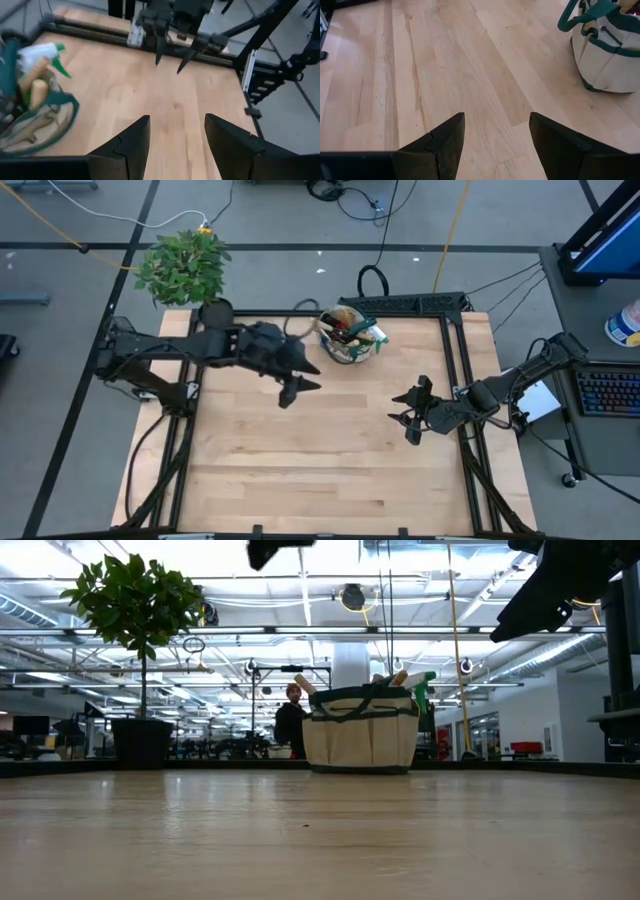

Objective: Pick & Place Garden tools in Gardening bag
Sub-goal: Return to Home Position

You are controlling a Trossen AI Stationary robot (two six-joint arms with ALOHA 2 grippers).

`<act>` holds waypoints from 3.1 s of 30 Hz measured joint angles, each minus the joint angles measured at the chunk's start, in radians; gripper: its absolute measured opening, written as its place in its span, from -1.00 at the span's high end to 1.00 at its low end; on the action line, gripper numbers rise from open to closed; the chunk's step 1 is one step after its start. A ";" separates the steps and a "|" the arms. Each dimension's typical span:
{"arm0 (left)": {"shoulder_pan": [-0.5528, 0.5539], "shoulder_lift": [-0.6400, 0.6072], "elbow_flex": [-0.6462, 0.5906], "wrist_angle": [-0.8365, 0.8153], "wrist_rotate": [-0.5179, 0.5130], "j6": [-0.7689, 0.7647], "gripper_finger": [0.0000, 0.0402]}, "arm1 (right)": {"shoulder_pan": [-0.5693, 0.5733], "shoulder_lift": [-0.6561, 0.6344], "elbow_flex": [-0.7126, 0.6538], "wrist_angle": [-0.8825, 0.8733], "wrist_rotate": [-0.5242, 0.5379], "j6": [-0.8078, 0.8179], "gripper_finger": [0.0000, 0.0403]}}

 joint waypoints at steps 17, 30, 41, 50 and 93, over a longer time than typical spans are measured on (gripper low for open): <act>-0.047 -0.433 -0.530 0.348 -0.056 -0.075 0.03 | -0.022 -0.084 0.000 0.018 -0.103 -0.056 -0.07; -0.072 -0.694 -0.795 0.449 -0.051 -0.127 0.03 | -0.072 -0.238 0.000 -0.015 -0.093 -0.138 -0.07; -0.071 -0.772 -0.912 0.528 -0.026 -0.110 0.02 | -0.101 -0.343 0.000 -0.083 -0.071 -0.150 -0.07; -0.071 -0.881 -0.996 0.577 -0.024 -0.046 0.03 | -0.107 -0.413 0.000 -0.132 -0.046 -0.161 -0.07; -0.046 -1.165 -1.362 0.700 -0.129 -0.110 0.03 | -0.107 -0.902 -0.512 0.031 -0.185 -0.055 -0.07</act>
